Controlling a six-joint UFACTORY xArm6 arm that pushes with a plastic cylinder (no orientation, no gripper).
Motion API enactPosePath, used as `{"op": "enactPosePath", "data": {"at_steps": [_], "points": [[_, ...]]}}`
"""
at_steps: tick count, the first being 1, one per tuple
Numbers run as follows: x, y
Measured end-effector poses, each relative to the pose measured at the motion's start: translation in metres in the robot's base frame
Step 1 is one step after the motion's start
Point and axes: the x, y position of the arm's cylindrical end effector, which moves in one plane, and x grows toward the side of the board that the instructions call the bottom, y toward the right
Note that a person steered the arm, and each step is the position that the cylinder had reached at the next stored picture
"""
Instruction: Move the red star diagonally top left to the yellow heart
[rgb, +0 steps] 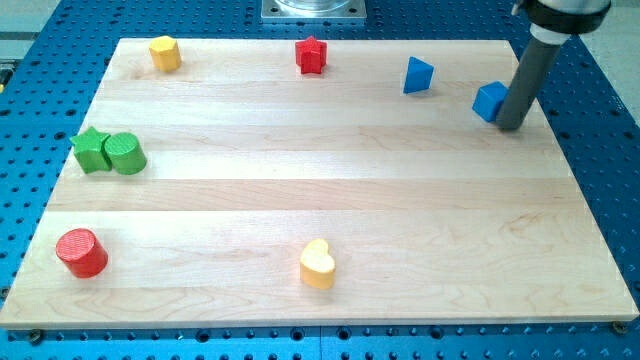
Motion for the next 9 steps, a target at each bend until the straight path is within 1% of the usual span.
{"op": "enactPosePath", "data": {"at_steps": [1,2,3,4,5,6,7,8,9], "points": [[-0.026,-0.032],[-0.047,-0.025],[-0.061,0.022],[-0.09,-0.033],[-0.092,-0.091],[-0.152,-0.066],[-0.16,-0.154],[-0.161,-0.222],[-0.091,-0.297]]}}
